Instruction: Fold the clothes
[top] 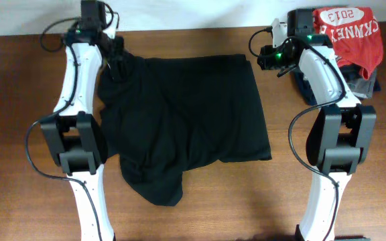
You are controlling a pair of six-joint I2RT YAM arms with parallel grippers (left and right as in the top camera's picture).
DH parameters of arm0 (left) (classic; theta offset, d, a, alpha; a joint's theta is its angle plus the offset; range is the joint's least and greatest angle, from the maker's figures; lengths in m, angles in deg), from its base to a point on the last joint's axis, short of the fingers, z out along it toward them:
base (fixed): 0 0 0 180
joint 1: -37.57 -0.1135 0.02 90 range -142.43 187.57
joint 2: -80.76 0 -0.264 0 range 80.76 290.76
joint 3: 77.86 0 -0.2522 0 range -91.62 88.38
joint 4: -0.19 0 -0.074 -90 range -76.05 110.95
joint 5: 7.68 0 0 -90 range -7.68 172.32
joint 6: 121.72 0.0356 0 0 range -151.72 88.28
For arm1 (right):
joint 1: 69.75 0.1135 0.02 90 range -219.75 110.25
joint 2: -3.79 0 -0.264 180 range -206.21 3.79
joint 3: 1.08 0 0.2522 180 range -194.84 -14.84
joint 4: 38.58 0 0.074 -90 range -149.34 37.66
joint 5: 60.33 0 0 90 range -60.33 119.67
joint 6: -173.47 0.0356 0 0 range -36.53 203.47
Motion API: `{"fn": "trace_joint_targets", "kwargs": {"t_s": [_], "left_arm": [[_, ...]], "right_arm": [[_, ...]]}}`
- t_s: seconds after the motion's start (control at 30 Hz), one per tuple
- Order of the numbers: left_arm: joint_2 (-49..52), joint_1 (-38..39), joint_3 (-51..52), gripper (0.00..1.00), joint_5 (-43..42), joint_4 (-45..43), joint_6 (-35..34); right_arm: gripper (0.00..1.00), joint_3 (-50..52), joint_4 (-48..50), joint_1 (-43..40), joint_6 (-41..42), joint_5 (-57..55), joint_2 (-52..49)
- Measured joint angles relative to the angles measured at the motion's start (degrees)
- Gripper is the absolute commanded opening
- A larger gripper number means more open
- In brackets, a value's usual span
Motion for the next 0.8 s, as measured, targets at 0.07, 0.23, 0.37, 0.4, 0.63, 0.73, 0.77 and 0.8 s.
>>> {"fn": "trace_joint_targets", "kwargs": {"t_s": [0.07, 0.23, 0.37, 0.4, 0.63, 0.73, 0.77, 0.8], "left_arm": [[0.0, 0.0, -3.8, 0.14, 0.0, 2.4, 0.0], [0.2, 0.0, -5.0, 0.41, -0.5, 6.4, 0.0], [1.4, 0.1, -5.0, 0.43, -1.7, 8.4, 0.0], [1.9, 0.1, -5.0, 0.43, -2.0, 8.8, 0.0], [7.1, 0.3, -4.6, 0.43, -2.8, 9.7, 0.0], [8.3, 0.3, -4.5, 0.43, -2.8, 9.7, 0.0], [8.5, 0.3, -4.5, 0.43, -2.8, 9.8, 0.0], [8.7, 0.3, -4.5, 0.43, -2.8, 9.8, 0.0]], "right_arm": [[0.44, 0.0, 0.0, 0.0, 0.0, 0.3, 0.0], [0.44, 0.0, 0.0, 0.0, 0.0, 0.7, 0.0], [0.44, 0.0, -0.1, 0.0, 0.0, 0.7, 0.0], [0.44, 0.0, 0.0, 0.0, 0.0, 0.7, 0.0], [0.44, 0.0, -0.3, 0.0, 0.0, 0.7, 0.0], [0.44, 0.0, -0.7, 0.0, 0.0, 0.7, 0.0], [0.44, 0.0, -0.7, 0.0, 0.0, 0.7, 0.0], [0.44, 0.0, -0.8, 0.0, 0.0, 0.7, 0.0]]}}
